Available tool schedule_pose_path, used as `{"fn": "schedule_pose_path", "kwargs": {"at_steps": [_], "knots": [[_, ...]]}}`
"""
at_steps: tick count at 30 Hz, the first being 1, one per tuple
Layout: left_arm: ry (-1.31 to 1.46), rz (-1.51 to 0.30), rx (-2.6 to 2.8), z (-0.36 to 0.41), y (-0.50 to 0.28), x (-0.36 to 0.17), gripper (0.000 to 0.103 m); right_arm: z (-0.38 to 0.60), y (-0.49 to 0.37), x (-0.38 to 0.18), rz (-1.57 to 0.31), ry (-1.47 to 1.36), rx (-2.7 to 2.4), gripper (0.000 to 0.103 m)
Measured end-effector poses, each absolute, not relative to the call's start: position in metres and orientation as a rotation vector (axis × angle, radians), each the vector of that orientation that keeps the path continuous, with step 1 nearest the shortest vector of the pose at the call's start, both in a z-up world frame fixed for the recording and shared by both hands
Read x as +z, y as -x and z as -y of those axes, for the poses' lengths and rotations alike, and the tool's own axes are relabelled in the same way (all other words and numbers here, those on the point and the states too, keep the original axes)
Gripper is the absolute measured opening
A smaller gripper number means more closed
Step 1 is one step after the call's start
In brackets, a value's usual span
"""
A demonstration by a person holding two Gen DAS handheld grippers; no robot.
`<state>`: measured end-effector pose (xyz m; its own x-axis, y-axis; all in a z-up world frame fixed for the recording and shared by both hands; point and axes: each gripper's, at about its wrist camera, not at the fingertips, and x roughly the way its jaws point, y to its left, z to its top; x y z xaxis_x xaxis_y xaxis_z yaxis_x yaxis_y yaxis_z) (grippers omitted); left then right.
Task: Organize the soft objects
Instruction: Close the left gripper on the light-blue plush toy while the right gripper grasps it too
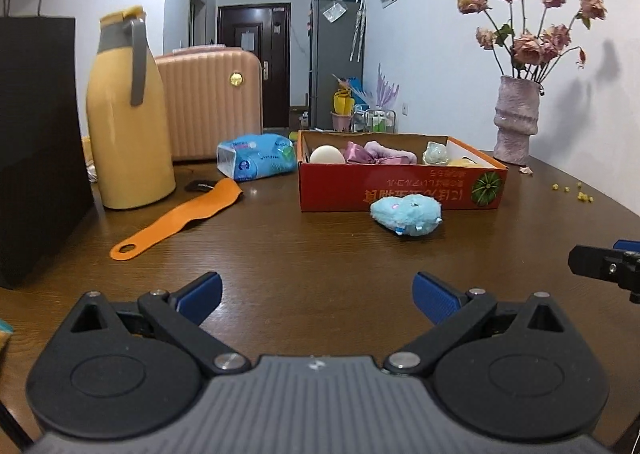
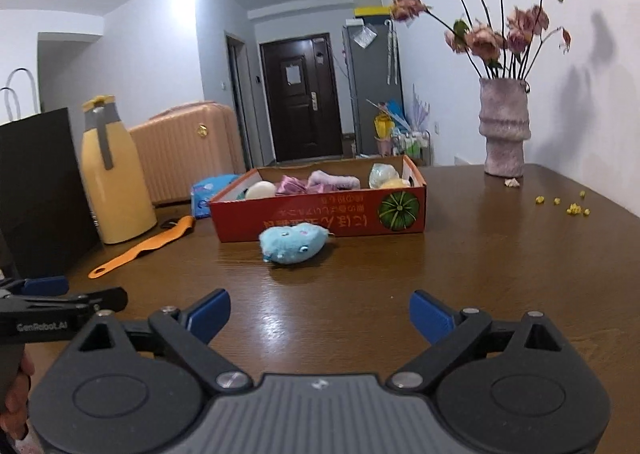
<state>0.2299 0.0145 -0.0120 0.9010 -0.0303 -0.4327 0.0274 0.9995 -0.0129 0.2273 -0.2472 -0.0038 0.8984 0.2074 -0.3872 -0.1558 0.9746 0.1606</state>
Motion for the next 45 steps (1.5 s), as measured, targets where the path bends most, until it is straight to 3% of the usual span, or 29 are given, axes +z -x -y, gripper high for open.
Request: {"fn": "schedule_pose_path", "kwargs": {"at_steps": [13, 19, 24, 26, 28, 30, 35, 45], "knots": [[0.079, -0.528, -0.103, 0.005, -0.37, -0.024, 0.103, 0.248, -0.375, -0.007, -0.48, -0.235, 0.27, 0.095], [0.121, -0.615, -0.17, 0.02, -0.435, -0.034, 0.102, 0.251, -0.448, -0.03, -0.603, -0.395, 0.32, 0.084], [0.15, -0.668, -0.234, 0.026, -0.463, -0.043, 0.088, 0.246, -0.483, -0.044, -0.662, -0.434, 0.356, 0.066], [0.176, -0.674, -0.269, 0.027, -0.468, -0.044, 0.075, 0.245, -0.497, -0.048, -0.678, -0.458, 0.381, 0.06], [0.218, -0.689, -0.312, 0.027, -0.472, -0.046, 0.063, 0.242, -0.508, -0.054, -0.707, -0.464, 0.383, 0.05], [0.257, -0.694, -0.346, 0.025, -0.471, -0.049, 0.056, 0.241, -0.511, -0.058, -0.719, -0.478, 0.406, 0.033], [0.341, -0.725, -0.407, 0.012, -0.447, -0.054, 0.048, 0.247, -0.485, -0.059, -0.749, -0.502, 0.446, 0.029], [0.331, -0.704, -0.442, -0.002, -0.34, -0.05, 0.034, 0.245, -0.347, -0.056, -0.699, -0.437, 0.433, 0.023]]}}
